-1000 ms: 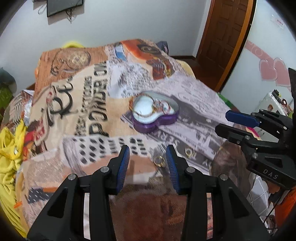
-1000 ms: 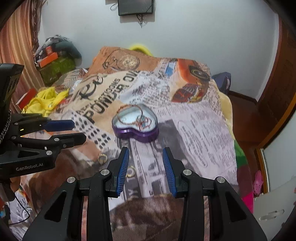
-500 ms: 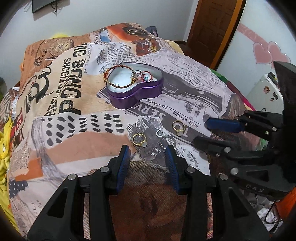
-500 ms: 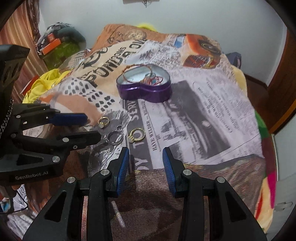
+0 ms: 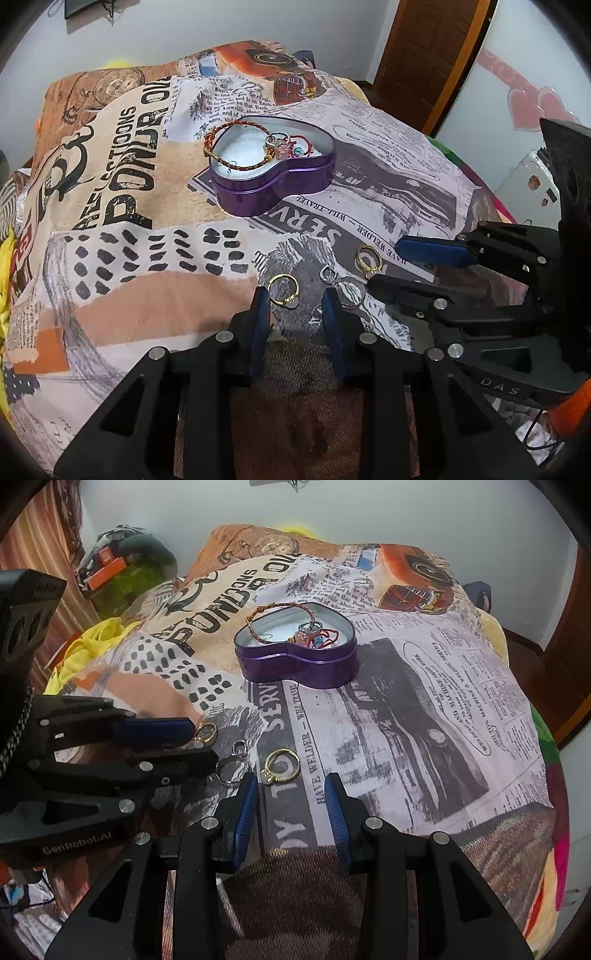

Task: Organize jewelry
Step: 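Grasp a gold ring with the right gripper while the left grasps another ring, then carry both rings over the purple tin and release them into the foam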

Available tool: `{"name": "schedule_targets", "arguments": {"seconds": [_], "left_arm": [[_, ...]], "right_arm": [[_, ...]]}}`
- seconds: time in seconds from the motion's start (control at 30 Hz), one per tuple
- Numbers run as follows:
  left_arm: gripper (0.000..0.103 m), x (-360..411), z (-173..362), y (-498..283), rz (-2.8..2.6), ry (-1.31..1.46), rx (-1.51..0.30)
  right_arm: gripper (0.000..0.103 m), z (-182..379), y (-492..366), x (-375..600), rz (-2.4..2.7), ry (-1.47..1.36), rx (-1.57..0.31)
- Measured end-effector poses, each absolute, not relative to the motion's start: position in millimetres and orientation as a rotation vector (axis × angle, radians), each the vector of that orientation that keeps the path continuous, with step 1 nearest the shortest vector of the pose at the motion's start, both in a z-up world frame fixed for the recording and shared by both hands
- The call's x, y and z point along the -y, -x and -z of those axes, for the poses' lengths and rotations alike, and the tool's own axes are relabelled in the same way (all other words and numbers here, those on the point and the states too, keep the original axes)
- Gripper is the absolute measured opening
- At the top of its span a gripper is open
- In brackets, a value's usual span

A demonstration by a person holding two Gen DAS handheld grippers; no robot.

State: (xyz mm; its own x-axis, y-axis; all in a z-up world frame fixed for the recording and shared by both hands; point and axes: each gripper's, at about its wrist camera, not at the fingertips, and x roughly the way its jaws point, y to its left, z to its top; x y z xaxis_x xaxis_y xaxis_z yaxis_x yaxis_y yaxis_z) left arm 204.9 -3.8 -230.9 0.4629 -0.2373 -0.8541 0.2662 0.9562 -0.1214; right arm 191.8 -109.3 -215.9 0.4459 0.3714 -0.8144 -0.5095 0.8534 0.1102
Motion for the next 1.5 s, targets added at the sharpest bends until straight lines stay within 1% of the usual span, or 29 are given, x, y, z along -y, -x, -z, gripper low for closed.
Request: {"name": "schedule_targets", "arguments": {"seconds": [0.13,0.2,0.23,0.27,0.3,0.33,0.37,0.47,0.77,1.17,1.5], "left_arm": [[0.028,4,233,-207,0.312,-0.042,-1.032],[0.027,4,233,-208,0.313,-0.042,-1.031],[0.022,4,233,-209,0.309,-0.047,-1.029],[0.021,4,234,-209,0.303,-0.052,-1.027],[0.018,4,234,-209,0.297,-0.055,-1.025],[0.017,4,234,-210,0.298,-0.055,-1.022],[0.017,4,234,-210,0.301,-0.059,-1.018],[0.017,4,234,-209,0.304,-0.066,-1.006],[0.016,0,226,-201,0.294,-0.065,-0.987],[0.016,-8,192,-195,0.274,-0.041,-0.904],[0.016,-9,170,-207,0.267,-0.050,-0.851]], "right_arm": [[0.034,217,-194,106,-0.543,0.164,-0.959],[0.030,217,-194,105,-0.539,0.169,-0.954],[0.025,217,-194,105,-0.539,0.170,-0.952],[0.020,218,-194,105,-0.539,0.171,-0.951],[0.018,218,-194,104,-0.539,0.171,-0.950],[0.012,218,-194,104,-0.540,0.168,-0.949],[0.009,218,-194,104,-0.540,0.164,-0.950],[0.007,217,-196,106,-0.534,0.151,-0.953],[0.007,209,-192,110,-0.531,0.131,-0.941],[0.007,176,-188,118,-0.491,0.110,-0.843],[0.007,152,-195,120,-0.468,0.094,-0.770]]}}
